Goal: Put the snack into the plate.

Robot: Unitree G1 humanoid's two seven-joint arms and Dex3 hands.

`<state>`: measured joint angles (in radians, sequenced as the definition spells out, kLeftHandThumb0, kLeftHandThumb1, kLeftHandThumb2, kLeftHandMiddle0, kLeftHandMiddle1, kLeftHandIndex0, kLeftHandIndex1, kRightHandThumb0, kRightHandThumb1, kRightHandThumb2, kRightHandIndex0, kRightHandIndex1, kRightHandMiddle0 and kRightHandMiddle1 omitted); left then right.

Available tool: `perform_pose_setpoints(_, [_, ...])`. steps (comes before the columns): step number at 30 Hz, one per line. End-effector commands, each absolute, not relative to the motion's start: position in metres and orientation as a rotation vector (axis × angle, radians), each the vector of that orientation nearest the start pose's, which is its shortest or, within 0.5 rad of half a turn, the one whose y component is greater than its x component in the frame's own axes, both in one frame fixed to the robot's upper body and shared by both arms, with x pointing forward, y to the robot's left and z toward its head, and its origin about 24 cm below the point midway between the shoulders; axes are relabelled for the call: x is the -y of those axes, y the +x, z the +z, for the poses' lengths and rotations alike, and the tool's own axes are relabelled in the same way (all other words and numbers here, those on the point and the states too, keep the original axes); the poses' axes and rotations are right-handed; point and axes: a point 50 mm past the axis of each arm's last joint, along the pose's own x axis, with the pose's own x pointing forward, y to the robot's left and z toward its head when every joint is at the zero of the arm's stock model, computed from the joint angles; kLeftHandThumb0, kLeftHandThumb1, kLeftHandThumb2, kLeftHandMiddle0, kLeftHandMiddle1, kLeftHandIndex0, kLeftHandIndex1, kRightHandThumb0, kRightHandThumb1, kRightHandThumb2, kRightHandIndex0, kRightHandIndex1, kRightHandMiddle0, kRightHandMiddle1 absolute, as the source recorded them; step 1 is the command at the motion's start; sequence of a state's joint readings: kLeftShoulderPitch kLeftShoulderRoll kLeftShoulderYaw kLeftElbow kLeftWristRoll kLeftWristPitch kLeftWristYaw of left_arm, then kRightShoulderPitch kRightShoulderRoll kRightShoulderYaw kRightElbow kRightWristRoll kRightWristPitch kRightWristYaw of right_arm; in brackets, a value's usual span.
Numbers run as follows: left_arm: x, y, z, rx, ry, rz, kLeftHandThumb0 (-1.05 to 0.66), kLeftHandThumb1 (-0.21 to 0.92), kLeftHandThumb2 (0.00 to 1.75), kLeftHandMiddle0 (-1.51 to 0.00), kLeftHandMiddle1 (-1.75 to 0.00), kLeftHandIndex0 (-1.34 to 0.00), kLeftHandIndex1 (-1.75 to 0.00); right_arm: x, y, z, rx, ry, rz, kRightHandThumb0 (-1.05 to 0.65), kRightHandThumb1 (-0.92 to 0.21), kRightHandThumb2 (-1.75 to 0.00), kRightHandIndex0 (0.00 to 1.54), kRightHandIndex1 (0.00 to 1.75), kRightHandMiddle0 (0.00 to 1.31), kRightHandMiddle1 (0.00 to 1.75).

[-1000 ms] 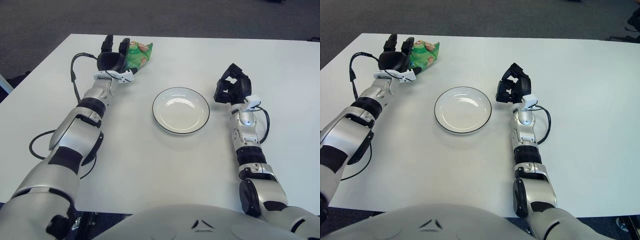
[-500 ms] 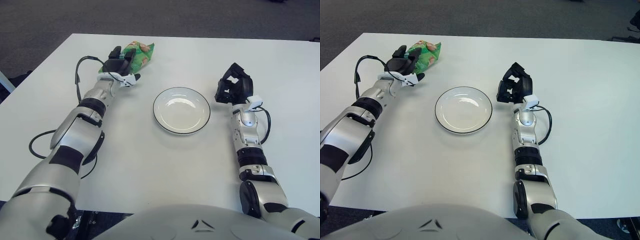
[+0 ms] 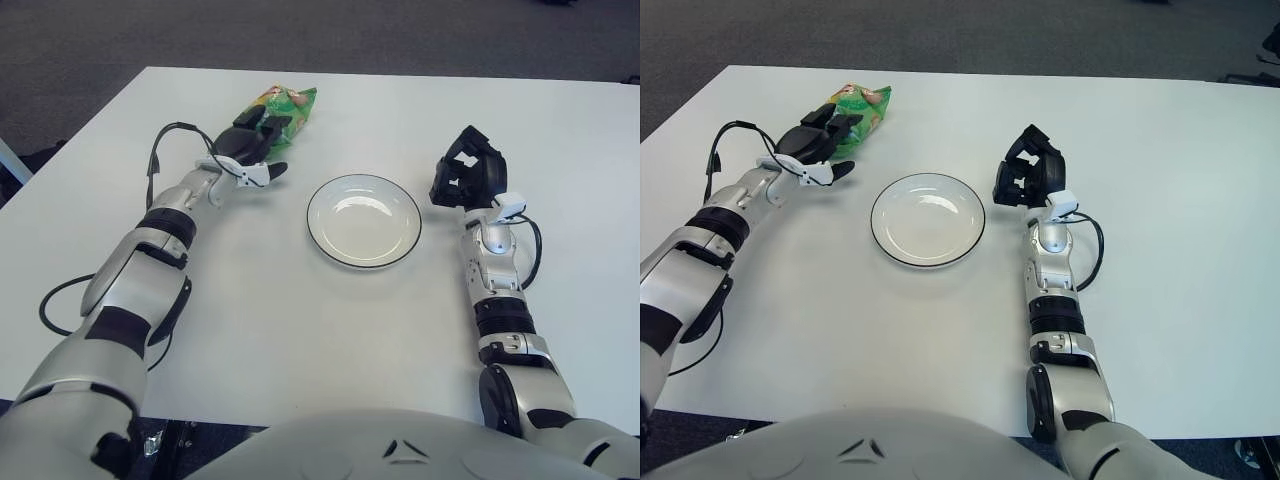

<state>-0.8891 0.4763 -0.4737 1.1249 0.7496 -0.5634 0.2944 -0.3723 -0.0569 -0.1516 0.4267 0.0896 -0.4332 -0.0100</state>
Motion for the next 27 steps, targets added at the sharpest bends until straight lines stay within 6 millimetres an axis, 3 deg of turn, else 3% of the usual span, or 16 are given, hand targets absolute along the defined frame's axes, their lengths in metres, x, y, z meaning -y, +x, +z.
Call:
perform_pose_setpoints(1, [-0.179, 0.375, 0.104, 0.399, 1.394, -0.376, -0.94, 0.92, 1.02, -0.22, -0.13, 0.00, -0.75, 0.178, 0.285, 0.027, 0.156, 0.072, -0.123, -0.53, -0.18, -1.48, 1.33, 1.75, 0.73, 1.75])
perform_pose_setpoints(8, [-0.183, 0.367, 0.102, 0.445, 1.436, -0.421, -0.90, 0.92, 0.98, -0.24, -0.17, 0.00, -0.84, 0.179, 0.286, 0.027, 0.159, 0.065, -0.120, -0.53, -0.19, -1.48, 1.33, 1.75, 0.72, 1.75])
perform_pose_setpoints(11, [-0.189, 0.352, 0.100, 0.503, 1.436, -0.467, -0.89, 0.92, 0.96, -0.24, -0.19, 0.00, -0.85, 0.179, 0.285, 0.027, 0.157, 0.066, -0.122, -0.53, -0.19, -1.47, 1.33, 1.75, 0.72, 1.75])
perform_pose_setpoints(18, [-0.193, 0.336, 0.115, 0.561, 1.481, -0.552, -0.89, 0.92, 0.91, -0.25, -0.23, 0.00, -0.85, 0.179, 0.287, 0.028, 0.152, 0.068, -0.123, -0.53, -0.19, -1.47, 1.33, 1.75, 0.72, 1.75])
perform_pose_setpoints(27, [-0.190, 0.319, 0.137, 0.597, 1.543, -0.623, -0.91, 0.92, 0.83, -0.12, -0.49, 0.00, -0.84, 0.179, 0.287, 0.028, 0.151, 0.062, -0.119, -0.53, -0.19, -1.47, 1.32, 1.75, 0.72, 1.75])
